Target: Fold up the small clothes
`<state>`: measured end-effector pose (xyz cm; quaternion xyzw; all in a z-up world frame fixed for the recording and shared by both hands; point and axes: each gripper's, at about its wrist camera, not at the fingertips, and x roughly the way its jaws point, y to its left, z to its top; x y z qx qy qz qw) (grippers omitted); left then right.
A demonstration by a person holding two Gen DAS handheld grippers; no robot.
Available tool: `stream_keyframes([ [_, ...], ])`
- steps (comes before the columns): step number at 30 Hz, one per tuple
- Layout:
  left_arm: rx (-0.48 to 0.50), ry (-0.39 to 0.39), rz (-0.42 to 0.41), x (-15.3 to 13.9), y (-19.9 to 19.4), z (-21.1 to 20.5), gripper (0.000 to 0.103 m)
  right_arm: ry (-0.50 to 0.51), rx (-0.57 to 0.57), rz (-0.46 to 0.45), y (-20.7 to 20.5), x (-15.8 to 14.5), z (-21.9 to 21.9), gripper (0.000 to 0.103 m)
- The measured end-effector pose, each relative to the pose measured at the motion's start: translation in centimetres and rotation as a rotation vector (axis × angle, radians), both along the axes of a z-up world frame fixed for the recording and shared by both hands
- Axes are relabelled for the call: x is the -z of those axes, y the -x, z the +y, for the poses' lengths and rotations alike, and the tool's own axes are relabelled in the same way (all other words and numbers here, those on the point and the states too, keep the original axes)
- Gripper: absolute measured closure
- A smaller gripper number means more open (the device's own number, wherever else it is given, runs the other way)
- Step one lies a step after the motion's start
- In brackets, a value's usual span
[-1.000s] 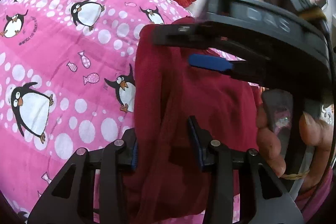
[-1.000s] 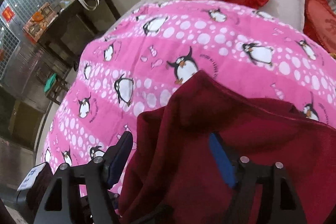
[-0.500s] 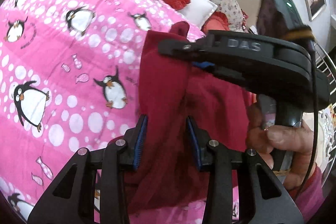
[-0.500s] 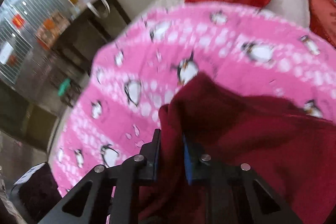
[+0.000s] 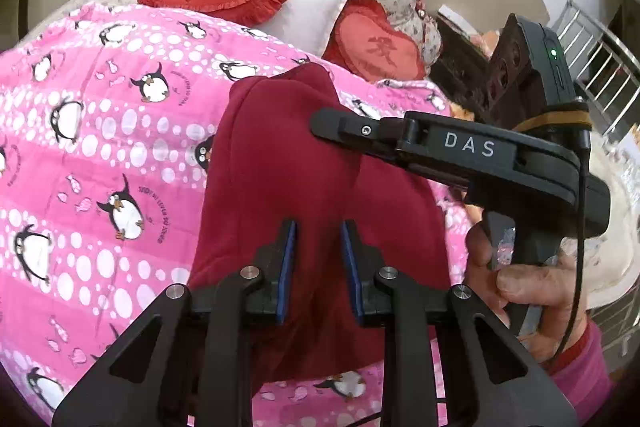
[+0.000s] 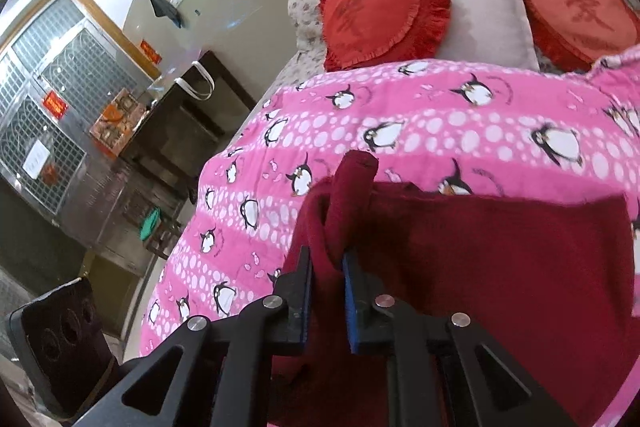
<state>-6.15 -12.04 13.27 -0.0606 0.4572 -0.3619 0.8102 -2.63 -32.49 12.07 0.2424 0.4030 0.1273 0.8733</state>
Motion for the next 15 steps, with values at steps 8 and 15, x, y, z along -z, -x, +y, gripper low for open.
stream_keyframes([
  [8, 0.005, -0.065, -0.145, 0.6, 2.7, 3.5, 0.034, -0.032, -0.029, -0.001, -0.2, 0.3, 1.0, 0.091],
  [15, 0.021, -0.165, -0.204, 2.9, 1.8, 3.4, 0.033, -0.018, -0.045, 0.01, -1.1, 0.6, 2.2, 0.091],
])
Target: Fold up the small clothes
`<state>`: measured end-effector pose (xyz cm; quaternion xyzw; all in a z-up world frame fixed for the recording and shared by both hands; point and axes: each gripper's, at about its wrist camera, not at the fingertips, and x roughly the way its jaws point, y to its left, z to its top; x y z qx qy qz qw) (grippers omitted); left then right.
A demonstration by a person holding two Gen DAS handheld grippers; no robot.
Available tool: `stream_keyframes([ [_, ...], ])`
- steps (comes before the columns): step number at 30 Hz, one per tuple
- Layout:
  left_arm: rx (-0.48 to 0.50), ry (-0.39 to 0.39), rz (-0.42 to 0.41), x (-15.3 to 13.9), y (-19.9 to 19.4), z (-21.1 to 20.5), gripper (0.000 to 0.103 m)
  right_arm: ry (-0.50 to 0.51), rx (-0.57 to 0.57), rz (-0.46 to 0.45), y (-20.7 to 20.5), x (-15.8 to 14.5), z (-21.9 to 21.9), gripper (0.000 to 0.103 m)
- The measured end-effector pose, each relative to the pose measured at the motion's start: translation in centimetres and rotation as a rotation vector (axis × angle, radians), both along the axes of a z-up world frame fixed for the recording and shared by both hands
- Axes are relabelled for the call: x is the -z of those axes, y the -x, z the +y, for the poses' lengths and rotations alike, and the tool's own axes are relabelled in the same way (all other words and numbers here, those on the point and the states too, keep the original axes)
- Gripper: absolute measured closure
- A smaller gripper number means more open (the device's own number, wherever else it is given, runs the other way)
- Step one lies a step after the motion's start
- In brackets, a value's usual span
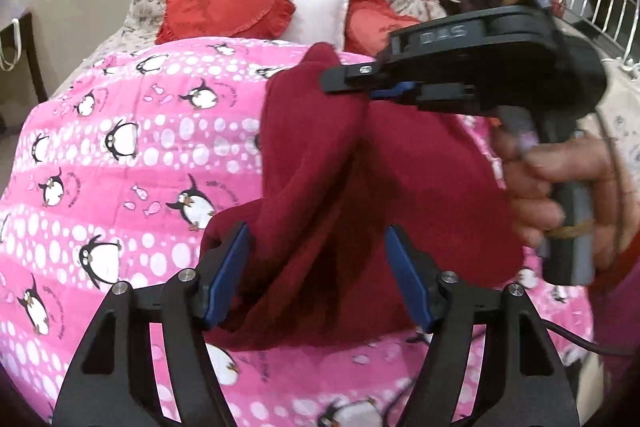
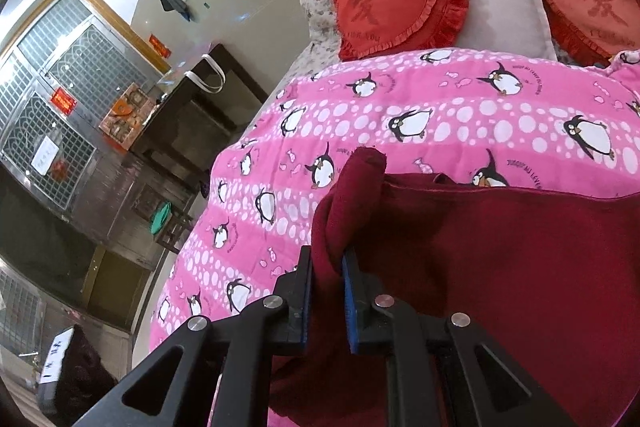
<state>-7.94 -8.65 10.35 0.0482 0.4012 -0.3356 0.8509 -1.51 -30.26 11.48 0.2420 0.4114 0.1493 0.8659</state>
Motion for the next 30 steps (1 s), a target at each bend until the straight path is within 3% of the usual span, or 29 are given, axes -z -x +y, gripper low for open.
stream_keyframes([
  [4, -0.041, -0.006, 0.01, 1.4, -2.1, -0.5, 0.033, 0.004, -0.005, 0.008, -0.2, 0.4, 0.1, 0.091],
  [7, -0.062, -0.056, 0.003, 1.3, -2.9, -0.8, 0.033, -0.004, -0.003, 0.006, -0.2, 0.4, -0.2, 0.091],
  [10, -0.045, -0.002, -0.032, -0.4, -2.7, 0.6, 0.033, -0.006, 0.002, -0.002, 0.0, 0.2, -0.7, 0.091],
  [13, -0.009, 0.062, 0.015, -0.7, -3.3, 1.7, 0.031, -0.015, 0.012, -0.004, 0.1, 0.3, -1.4, 0.091],
  [15, -0.002, 0.048, 0.055, 0.2, -4.1, 1.7, 0.025, -0.037, 0.028, -0.005, 0.2, 0.4, -2.1, 0.093],
  [20, 0.049, 0.033, 0.119, 2.2, -4.9, 1.3, 0.025, -0.036, 0.039, 0.001, 0.1, 0.4, -2.8, 0.097],
  [24, 0.003, 0.014, 0.17, 3.8, -6.1, 1.8, 0.025, -0.079, 0.049, 0.005, 0.0, 0.7, -2.9, 0.096],
  [26, -0.023, 0.059, 0.203, 4.1, -6.6, 2.9, 0.025, -0.105, 0.048, 0.023, -0.3, 1.0, -2.6, 0.09],
  [27, -0.035, 0.08, 0.215, 4.2, -6.7, 3.4, 0.025, -0.105, 0.045, 0.026, -0.5, 1.1, -2.2, 0.079],
  [28, -0.045, 0.099, 0.227, 4.3, -6.8, 3.9, 0.025, -0.091, 0.042, 0.028, -0.7, 1.1, -1.6, 0.06],
  [30, -0.058, 0.126, 0.245, 4.5, -6.9, 4.7, 0.025, -0.069, 0.027, 0.021, -1.3, 1.1, 0.1, 0.042],
])
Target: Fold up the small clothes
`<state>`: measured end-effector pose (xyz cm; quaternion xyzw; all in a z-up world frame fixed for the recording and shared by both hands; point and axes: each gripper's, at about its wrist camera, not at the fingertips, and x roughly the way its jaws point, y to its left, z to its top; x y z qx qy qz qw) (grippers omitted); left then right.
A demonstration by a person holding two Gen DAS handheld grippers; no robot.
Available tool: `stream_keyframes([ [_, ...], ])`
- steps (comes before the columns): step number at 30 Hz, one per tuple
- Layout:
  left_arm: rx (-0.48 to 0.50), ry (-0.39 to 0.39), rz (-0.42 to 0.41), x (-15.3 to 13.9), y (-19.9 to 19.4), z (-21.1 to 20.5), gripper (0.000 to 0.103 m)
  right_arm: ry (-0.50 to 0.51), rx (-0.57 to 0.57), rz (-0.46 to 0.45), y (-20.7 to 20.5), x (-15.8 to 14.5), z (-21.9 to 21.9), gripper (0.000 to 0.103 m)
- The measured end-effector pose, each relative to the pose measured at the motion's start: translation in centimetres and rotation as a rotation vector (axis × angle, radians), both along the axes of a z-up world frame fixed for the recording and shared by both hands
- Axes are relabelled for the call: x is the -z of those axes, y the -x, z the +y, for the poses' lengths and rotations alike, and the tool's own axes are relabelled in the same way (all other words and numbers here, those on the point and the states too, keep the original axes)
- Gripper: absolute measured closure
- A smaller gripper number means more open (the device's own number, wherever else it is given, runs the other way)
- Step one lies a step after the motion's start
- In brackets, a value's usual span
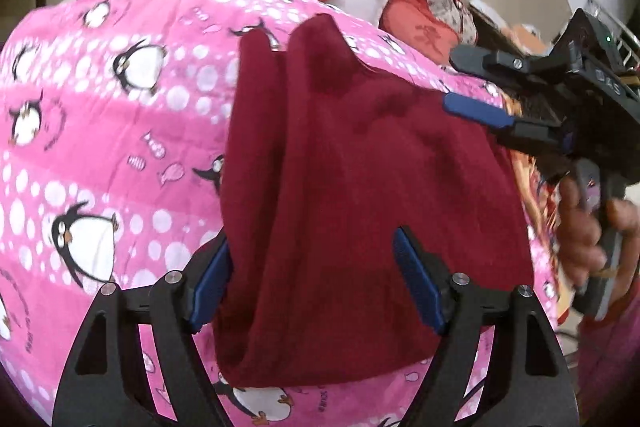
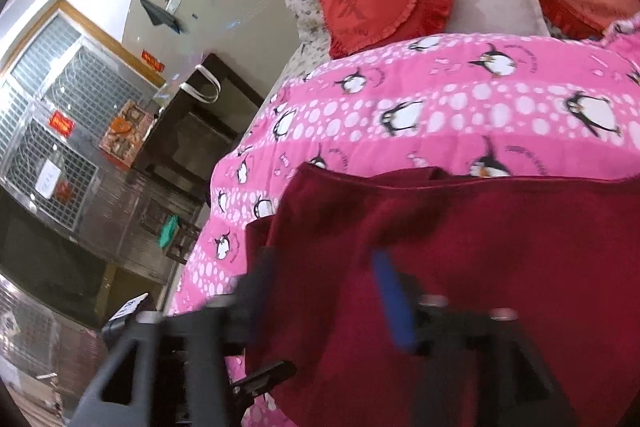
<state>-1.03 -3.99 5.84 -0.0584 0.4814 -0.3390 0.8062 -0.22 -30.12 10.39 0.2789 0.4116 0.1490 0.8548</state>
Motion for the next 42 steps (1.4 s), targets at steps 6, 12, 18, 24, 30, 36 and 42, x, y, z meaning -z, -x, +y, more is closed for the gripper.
stream_keyframes([
  [6, -0.008, 0.039, -0.021, -0.2, 1.2, -0.2, 0.025, 0.022, -0.094, 0.092, -4.0, 1.2, 5.1, 0.032],
  [12, -0.015, 0.084, -0.038, -0.7, 2.3, -0.9, 0.025, 0.161, -0.214, 0.238, -7.6, 3.0, 9.7, 0.029],
  [18, 0.089, 0.084, -0.112, -1.6, 4.0, -2.5, 0.024, 0.171, -0.272, 0.305, -9.0, 3.2, 9.5, 0.029],
  [24, 0.112, 0.08, -0.116, -2.0, 4.7, -3.5, 0.023, 0.247, -0.341, 0.354, -8.8, 4.6, 10.1, 0.032],
  [30, 0.108, 0.121, -0.127, -4.5, 5.8, 0.9, 0.022, 0.193, -0.258, 0.231, -5.6, 4.6, 6.1, 0.085],
  [36, 0.061, 0.01, -0.155, -3.8, 5.3, 3.2, 0.022, 0.046, -0.178, 0.161, -3.0, 4.1, 2.2, 0.086],
  [42, 0.105, 0.056, -0.085, -1.2, 3.5, 0.5, 0.022, 0.009, -0.155, 0.162, -2.5, 3.9, 1.4, 0.086],
])
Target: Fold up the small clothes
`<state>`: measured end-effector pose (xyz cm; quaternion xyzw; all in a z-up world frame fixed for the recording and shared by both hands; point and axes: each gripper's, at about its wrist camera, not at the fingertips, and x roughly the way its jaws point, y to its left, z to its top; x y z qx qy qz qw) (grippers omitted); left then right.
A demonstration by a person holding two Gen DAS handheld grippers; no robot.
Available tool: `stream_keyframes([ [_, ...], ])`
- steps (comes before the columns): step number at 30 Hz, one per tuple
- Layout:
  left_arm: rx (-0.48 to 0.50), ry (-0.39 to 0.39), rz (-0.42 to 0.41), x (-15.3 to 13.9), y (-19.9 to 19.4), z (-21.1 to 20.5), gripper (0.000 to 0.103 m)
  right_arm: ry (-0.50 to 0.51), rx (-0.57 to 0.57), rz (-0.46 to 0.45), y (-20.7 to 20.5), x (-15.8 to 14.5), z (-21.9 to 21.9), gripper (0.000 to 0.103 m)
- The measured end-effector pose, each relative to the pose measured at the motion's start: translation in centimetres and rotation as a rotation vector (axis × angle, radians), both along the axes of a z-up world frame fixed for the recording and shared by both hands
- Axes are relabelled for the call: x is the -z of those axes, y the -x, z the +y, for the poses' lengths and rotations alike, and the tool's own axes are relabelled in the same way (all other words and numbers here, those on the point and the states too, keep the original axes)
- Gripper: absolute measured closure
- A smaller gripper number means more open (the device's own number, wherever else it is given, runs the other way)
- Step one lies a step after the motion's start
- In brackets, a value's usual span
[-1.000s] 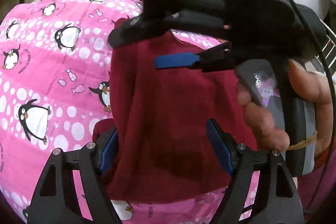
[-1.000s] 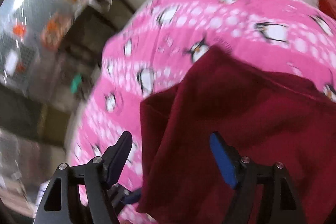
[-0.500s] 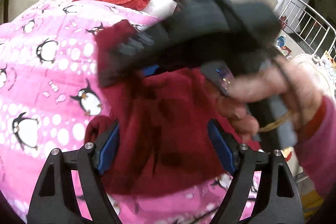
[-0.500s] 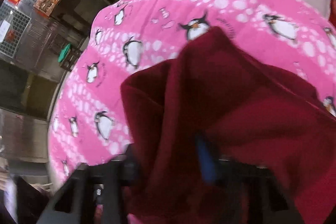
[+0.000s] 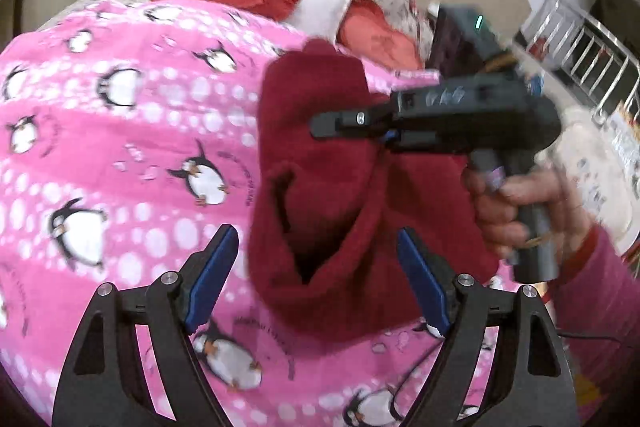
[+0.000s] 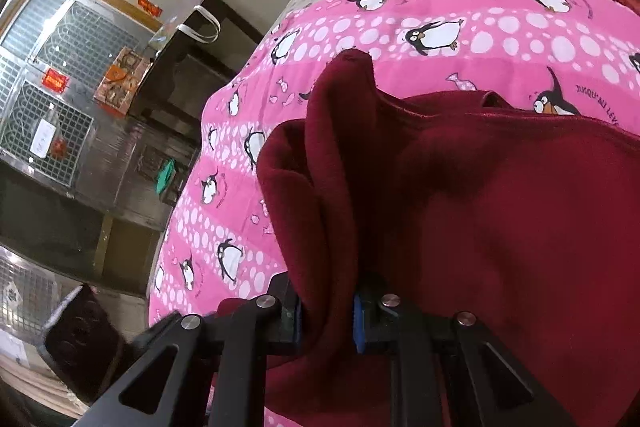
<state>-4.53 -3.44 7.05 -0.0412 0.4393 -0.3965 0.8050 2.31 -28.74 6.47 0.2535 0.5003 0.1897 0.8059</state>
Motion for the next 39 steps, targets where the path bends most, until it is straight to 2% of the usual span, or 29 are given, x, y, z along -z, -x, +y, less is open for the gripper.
stream_keyframes([
  [2, 0.005, -0.042, 0.002, 0.8, -0.5, -1.6, 0.022, 0.0, -0.001, -0.005, 0.0, -0.2, 0.1, 0.086],
  [5, 0.025, -0.006, -0.011, 0.8, -0.6, -2.8, 0.023, 0.0, 0.003, -0.013, 0.2, -0.3, -0.6, 0.086],
  [7, 0.013, 0.034, 0.003, 0.1, -0.5, -3.1, 0.04, 0.011, 0.023, -0.033, 0.6, -0.5, -0.8, 0.087],
  [8, 0.009, 0.042, 0.011, -0.2, -0.6, -3.4, 0.053, 0.015, 0.039, -0.052, 0.9, -0.9, -1.3, 0.087],
  [9, 0.01, 0.049, 0.015, -0.8, -0.5, -3.7, 0.06, 0.012, 0.051, -0.064, 0.9, -1.1, -1.5, 0.088],
  [11, 0.025, 0.077, 0.002, -2.4, -0.1, -4.6, 0.066, -0.002, 0.075, -0.092, 1.6, -2.2, -2.7, 0.088],
  [14, 0.077, 0.111, -0.02, -4.9, 1.0, -7.1, 0.068, 0.008, 0.111, -0.143, 3.2, -4.1, -4.8, 0.089],
  [18, 0.174, 0.137, -0.047, -6.9, 3.2, -11.7, 0.069, 0.043, 0.181, -0.207, 6.5, -6.7, -8.6, 0.089],
  [21, 0.239, 0.127, -0.052, -6.7, 4.9, -15.6, 0.069, 0.059, 0.25, -0.208, 9.4, -7.1, -12.3, 0.089],
  [25, 0.297, 0.063, -0.004, -4.1, 6.9, -19.9, 0.068, 0.142, 0.34, -0.114, 11.5, -3.6, -15.5, 0.089],
  [27, 0.312, -0.007, 0.04, -2.4, 7.4, -21.4, 0.059, 0.114, 0.374, -0.057, 12.0, -0.9, -16.6, 0.089],
  [28, 0.334, -0.038, 0.065, -1.8, 7.9, -21.9, 0.057, 0.105, 0.392, -0.038, 12.2, 0.3, -17.1, 0.089],
  [30, 0.366, -0.051, 0.06, -2.1, 8.8, -21.9, 0.044, 0.062, 0.415, -0.041, 12.9, 1.1, -17.7, 0.089],
  [33, 0.419, -0.044, -0.001, -4.4, 10.7, -20.2, 0.035, 0.091, 0.405, -0.066, 13.6, -0.1, -17.6, 0.089],
  [36, 0.395, -0.062, -0.076, -6.0, 11.0, -17.7, 0.034, 0.169, 0.377, -0.087, 14.6, -1.7, -16.8, 0.089],
  [39, 0.325, -0.108, -0.159, -5.7, 9.7, -16.2, 0.034, 0.231, 0.393, -0.094, 16.7, -3.5, -16.3, 0.081],
])
